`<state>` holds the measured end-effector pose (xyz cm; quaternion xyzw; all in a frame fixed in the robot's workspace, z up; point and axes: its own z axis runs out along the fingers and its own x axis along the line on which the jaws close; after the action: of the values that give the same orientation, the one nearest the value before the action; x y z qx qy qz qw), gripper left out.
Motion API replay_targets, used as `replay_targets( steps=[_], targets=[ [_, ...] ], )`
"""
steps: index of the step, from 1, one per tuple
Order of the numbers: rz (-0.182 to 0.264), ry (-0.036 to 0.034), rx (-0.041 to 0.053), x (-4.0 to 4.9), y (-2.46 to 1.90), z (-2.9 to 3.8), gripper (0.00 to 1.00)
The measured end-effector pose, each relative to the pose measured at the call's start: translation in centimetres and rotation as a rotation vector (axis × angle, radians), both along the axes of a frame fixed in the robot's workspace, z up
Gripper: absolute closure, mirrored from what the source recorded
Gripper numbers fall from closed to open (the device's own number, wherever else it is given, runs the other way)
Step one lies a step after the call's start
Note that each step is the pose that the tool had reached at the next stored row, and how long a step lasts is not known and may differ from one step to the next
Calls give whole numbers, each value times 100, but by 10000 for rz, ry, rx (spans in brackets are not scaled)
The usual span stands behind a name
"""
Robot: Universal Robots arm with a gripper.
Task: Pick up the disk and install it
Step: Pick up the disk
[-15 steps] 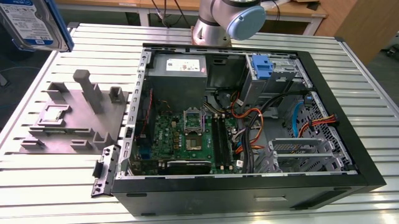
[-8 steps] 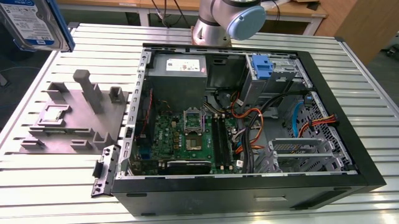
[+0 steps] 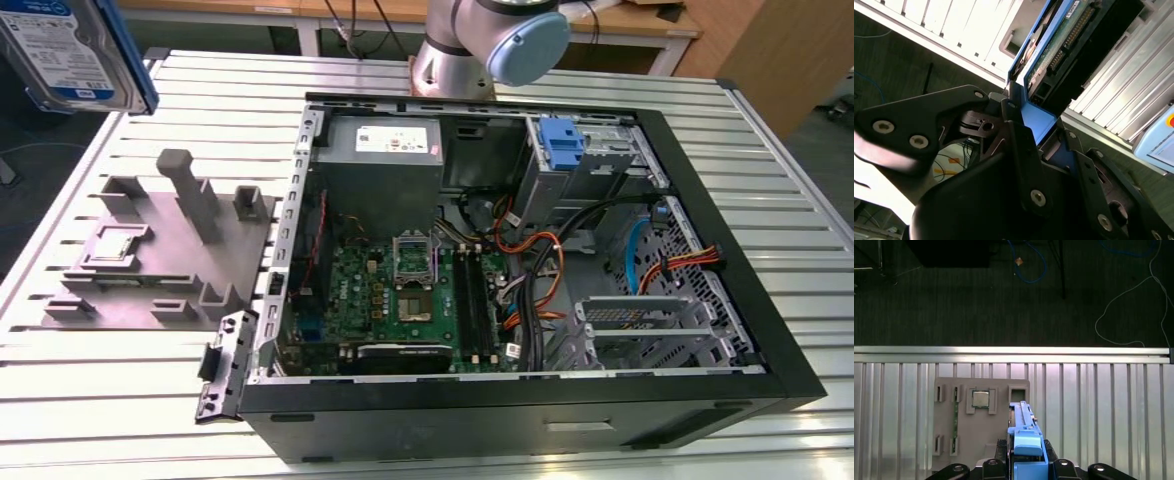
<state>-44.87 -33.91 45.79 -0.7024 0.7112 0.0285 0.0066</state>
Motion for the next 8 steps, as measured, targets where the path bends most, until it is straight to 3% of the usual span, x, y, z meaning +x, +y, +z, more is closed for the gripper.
replay_targets(
  steps=[3,8],
  targets=[
    [-2,0,-2,-1,-2,16,63],
    [-1,0,0,0,-2,150,63]
  ],
)
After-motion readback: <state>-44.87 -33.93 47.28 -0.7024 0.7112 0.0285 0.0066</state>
